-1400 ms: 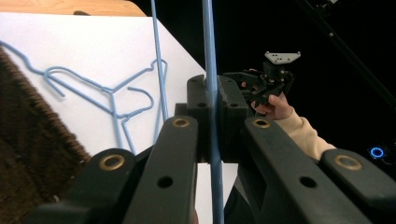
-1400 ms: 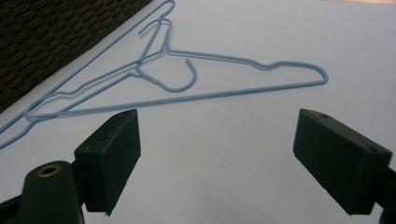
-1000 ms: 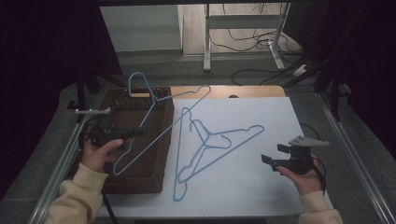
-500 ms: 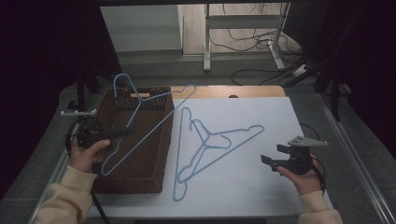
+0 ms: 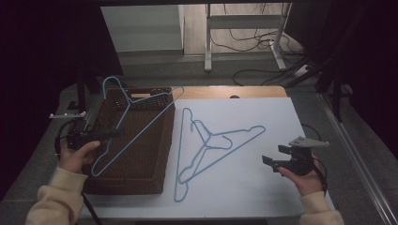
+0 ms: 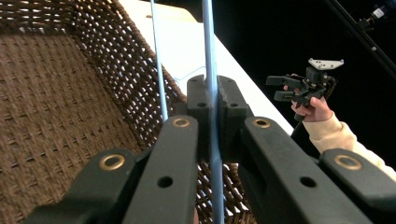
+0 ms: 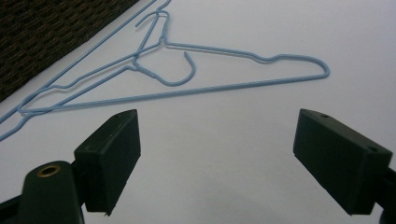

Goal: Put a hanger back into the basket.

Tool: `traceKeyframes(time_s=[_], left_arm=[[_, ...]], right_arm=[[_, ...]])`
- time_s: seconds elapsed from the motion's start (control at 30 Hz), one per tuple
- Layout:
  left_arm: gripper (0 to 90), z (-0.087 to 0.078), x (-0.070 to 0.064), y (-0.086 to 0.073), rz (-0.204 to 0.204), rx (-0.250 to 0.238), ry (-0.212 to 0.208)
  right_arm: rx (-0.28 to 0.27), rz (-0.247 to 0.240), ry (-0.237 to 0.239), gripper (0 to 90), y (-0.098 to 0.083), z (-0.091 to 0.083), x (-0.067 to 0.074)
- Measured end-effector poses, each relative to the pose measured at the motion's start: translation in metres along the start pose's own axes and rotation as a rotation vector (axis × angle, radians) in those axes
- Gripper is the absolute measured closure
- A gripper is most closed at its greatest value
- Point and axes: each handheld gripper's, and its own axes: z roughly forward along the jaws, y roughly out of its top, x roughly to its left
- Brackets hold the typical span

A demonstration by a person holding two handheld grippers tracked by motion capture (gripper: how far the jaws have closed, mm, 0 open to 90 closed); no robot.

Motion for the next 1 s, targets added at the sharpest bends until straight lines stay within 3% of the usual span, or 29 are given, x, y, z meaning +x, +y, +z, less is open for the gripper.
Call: traceKeyframes(time_s=[0.67, 1.0], left_arm=[[86.2, -0.025, 0.027, -0.004, -0.011, -0.034, 0.047], [86.2, -0.027, 0.041, -0.003, -0.018, -0.033, 0.071]], right_arm=[[0.008, -0.001, 0.001, 15.2, 0.000, 0.001, 0.000], [0.009, -0.002, 0.001, 15.2, 0.000, 0.001, 0.000]])
